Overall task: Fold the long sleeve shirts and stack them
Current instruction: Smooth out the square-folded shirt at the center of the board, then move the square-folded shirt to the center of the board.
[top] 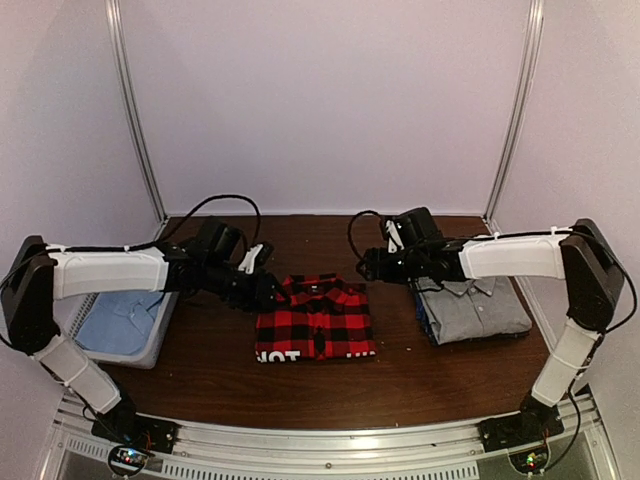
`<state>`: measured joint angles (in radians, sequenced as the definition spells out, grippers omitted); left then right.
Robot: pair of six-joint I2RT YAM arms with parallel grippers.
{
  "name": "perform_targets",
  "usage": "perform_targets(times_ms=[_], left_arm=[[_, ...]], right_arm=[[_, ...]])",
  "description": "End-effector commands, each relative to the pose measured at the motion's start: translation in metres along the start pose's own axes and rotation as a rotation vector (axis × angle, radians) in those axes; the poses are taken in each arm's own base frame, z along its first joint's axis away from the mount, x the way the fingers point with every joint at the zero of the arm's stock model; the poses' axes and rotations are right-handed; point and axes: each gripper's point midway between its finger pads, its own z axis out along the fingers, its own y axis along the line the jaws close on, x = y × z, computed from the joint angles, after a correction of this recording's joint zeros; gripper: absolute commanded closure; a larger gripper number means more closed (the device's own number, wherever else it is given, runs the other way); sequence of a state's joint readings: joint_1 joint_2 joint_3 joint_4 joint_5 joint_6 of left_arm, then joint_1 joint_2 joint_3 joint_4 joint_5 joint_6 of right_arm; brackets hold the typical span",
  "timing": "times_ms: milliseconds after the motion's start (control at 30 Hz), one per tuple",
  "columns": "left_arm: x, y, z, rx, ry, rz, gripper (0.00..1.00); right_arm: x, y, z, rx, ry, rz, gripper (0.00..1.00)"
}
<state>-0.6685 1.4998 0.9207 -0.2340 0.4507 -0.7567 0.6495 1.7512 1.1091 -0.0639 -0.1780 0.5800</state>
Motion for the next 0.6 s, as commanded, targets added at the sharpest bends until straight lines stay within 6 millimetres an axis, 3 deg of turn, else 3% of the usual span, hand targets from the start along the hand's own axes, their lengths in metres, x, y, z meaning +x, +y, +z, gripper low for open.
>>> perform_targets(times_ms=[0, 67, 233, 400, 567], left_arm=[[-0.014, -0.024, 0.034, 0.003, 0.012, 0.068, 0.6], [-0.026, -0.038, 0.047, 0.019, 0.005, 0.084, 0.6], [-0.03, -0.044, 0.084, 0.051, 0.046, 0.068, 0.6], [-0.02, -0.03, 0.115, 0.042, 0.099, 0.052, 0.6], [-0.014, -0.012, 0.132, 0.006, 0.115, 0.039, 0.6]], right_arm=[[-0.018, -0.014, -0.032, 0.093, -0.075, -0.008, 0.25], [-0.022, -0.016, -0.045, 0.115, -0.097, -0.008, 0.2], [-0.033, -0.02, -0.079, 0.145, -0.174, 0.005, 0.08], [-0.037, -0.027, -0.103, 0.18, -0.218, 0.014, 0.03], [-0.038, -0.033, -0.117, 0.206, -0.249, 0.023, 0.0]])
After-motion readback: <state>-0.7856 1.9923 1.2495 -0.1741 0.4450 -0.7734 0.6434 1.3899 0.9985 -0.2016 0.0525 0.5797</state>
